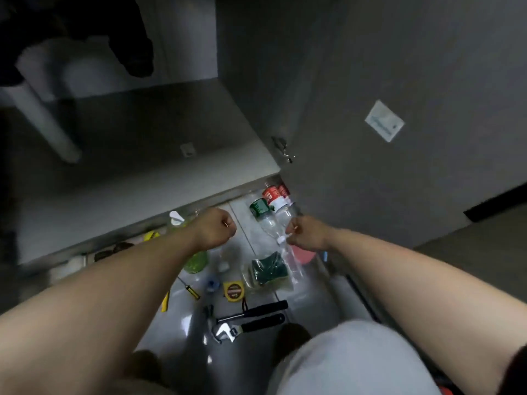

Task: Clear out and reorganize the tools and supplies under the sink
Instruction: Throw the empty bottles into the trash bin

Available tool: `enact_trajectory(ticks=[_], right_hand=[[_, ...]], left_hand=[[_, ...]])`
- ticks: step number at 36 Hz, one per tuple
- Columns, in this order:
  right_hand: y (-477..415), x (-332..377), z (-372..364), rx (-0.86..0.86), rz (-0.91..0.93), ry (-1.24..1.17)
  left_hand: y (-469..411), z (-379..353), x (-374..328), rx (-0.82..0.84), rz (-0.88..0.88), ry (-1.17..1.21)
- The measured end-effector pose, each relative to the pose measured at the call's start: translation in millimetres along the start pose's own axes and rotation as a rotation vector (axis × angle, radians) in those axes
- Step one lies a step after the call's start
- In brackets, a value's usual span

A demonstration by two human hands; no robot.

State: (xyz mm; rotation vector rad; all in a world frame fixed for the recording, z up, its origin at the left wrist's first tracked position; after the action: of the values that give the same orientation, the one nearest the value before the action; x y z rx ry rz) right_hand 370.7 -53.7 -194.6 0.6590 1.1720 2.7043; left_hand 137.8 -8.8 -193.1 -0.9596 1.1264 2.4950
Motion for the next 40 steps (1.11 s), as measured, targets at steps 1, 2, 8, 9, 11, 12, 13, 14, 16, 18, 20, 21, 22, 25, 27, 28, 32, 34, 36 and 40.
enact_trajectory(ticks=[1, 2, 8, 9, 11, 12, 13, 14, 16, 18, 20, 21, 22, 25, 27, 28, 32, 34, 36, 40], right_hand=[[-18.0, 0.7, -4.4, 0.037, -0.016, 0.028], [-34.6, 2.2, -8.5, 0.068, -0.031, 0.057], [-121.3, 9.0, -28.8, 0.12, -0.116, 0.061], [-135.5, 7.5, -31.1, 0.099, -0.145, 0.027], [-161.3, 3.3, -35.4, 0.044, -0.205, -0.035], [-171.7, 1.2, -37.7, 0.019, -0.235, -0.051], [-181.2, -1.0, -40.4, -0.004, -0.26, -0.06], [-189.8, -3.8, -43.2, -0.027, -0.283, -0.069], [-203.3, -8.1, -50.7, -0.061, -0.319, -0.104], [-212.7, -12.0, -60.2, -0.063, -0.348, -0.129], [-218.3, -15.3, -67.1, -0.072, -0.353, -0.142], [-219.5, -16.1, -68.9, -0.081, -0.352, -0.156], [-219.3, -15.9, -69.8, -0.079, -0.349, -0.169], [-212.7, -10.6, -67.8, -0.03, -0.331, -0.194], [-200.1, -4.4, -62.7, 0.031, -0.324, -0.259], [-190.7, -1.3, -59.7, 0.074, -0.324, -0.302], [-144.9, 8.0, -46.4, 0.248, -0.326, -0.463], [-123.5, 14.0, -40.0, 0.293, -0.28, -0.558], [-105.5, 23.0, -33.9, 0.306, -0.195, -0.663], [-77.2, 47.7, -18.3, 0.252, 0.002, -0.778]], left_hand=[[-9.4, 0.7, 7.9, 0.004, 0.007, -0.004], [-18.6, 0.8, 15.9, 0.004, 0.019, -0.003], [-66.2, -19.5, 56.5, 0.011, 0.069, 0.163], [-72.0, -24.4, 62.2, 0.015, 0.071, 0.183], [-82.5, -34.6, 74.6, 0.04, 0.085, 0.197], [-86.9, -39.1, 80.7, 0.055, 0.098, 0.198], [-90.8, -42.3, 86.1, 0.063, 0.108, 0.203], [-94.1, -44.3, 90.3, 0.067, 0.114, 0.211], [-99.1, -46.7, 95.6, 0.083, 0.115, 0.211], [-104.0, -48.6, 95.5, 0.108, 0.107, 0.21], [-108.7, -50.8, 92.3, 0.132, 0.101, 0.267], [-110.0, -51.6, 89.3, 0.144, 0.101, 0.309], [-110.3, -51.8, 85.8, 0.151, 0.104, 0.343], [-110.9, -50.0, 74.6, 0.161, 0.121, 0.404], [-110.5, -47.2, 66.8, 0.169, 0.138, 0.429], [-110.1, -45.5, 62.8, 0.175, 0.148, 0.445], [-107.9, -35.8, 43.9, 0.179, 0.167, 0.515], [-102.2, -30.4, 32.8, 0.197, 0.162, 0.552], [-94.8, -27.5, 22.2, 0.25, 0.129, 0.648], [-73.0, -11.6, 1.6, 0.256, 0.0, 0.767]])
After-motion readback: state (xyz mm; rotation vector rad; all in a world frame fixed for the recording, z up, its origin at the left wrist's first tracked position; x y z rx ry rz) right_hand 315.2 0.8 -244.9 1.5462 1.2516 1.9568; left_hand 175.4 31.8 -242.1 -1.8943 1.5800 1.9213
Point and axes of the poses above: each hand's wrist, its own y-axis away from the middle knuckle, its own z-axis out of the back of the hand, x = y × z, the point moved 5 cm from there along -y, towards the middle knuckle, and after that the axes turned 11 degrees about x, right-handed, at the moved point
